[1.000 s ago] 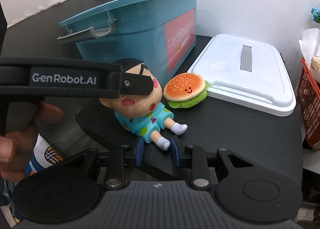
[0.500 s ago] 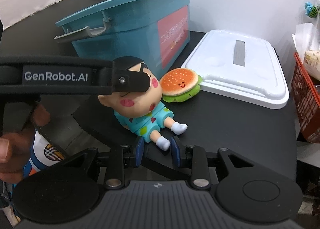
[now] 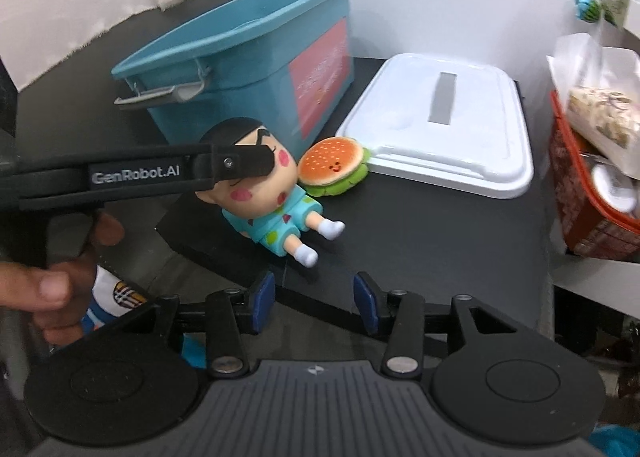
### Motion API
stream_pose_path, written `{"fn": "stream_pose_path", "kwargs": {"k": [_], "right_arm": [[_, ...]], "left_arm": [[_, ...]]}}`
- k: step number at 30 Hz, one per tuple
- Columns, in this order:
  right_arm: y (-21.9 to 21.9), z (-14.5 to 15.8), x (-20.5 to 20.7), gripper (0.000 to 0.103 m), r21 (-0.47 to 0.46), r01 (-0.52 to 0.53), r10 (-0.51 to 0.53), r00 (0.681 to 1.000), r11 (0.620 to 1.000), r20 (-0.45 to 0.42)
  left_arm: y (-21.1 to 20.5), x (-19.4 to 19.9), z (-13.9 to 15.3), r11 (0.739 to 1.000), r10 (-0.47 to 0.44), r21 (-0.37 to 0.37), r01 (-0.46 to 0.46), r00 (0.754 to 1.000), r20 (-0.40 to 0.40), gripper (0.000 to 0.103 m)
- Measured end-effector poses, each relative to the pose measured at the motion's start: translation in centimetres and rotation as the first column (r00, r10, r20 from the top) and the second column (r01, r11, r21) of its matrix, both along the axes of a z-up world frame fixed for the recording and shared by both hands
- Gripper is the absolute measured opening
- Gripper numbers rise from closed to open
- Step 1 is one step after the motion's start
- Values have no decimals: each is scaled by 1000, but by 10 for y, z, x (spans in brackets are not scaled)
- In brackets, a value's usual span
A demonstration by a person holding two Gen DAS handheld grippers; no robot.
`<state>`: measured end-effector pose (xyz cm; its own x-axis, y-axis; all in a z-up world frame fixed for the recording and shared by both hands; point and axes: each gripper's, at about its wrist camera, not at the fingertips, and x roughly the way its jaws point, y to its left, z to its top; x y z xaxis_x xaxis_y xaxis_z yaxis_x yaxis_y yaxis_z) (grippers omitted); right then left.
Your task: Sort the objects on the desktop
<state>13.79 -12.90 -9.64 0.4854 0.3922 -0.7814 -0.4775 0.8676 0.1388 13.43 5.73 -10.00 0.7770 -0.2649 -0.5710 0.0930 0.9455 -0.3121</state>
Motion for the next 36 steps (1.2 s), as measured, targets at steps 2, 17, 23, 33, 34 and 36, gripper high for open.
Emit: {"fn": "stream_pose_path", "kwargs": {"k": [2, 17, 23, 33, 34, 36], "right_arm": [[-7, 8, -7, 58, -8, 4, -4, 1000, 1000, 14], [-42, 50, -37, 61, 47, 23, -28, 995, 999, 101], [-48, 59, -43, 61, 76, 25, -34, 991, 997, 126], [-50, 62, -48, 61, 136, 18, -35, 992, 990, 120], [-50, 64, -50, 61, 142, 15, -33, 992, 990, 125], [-51, 69, -53, 61, 160, 11, -33, 990, 987, 134]], "left_arm": [[1, -2, 1, 1000, 7, -2, -7, 1000, 0, 63], [-7, -17, 22, 995, 66, 77, -66, 998, -3, 63], [-11, -28, 39, 992, 66, 111, -66, 998, 5, 63], [-21, -47, 89, 981, 73, 176, -81, 996, 50, 63], [-21, -49, 95, 980, 75, 182, -84, 996, 57, 63], [-23, -54, 107, 977, 76, 196, -88, 995, 72, 63]]}}
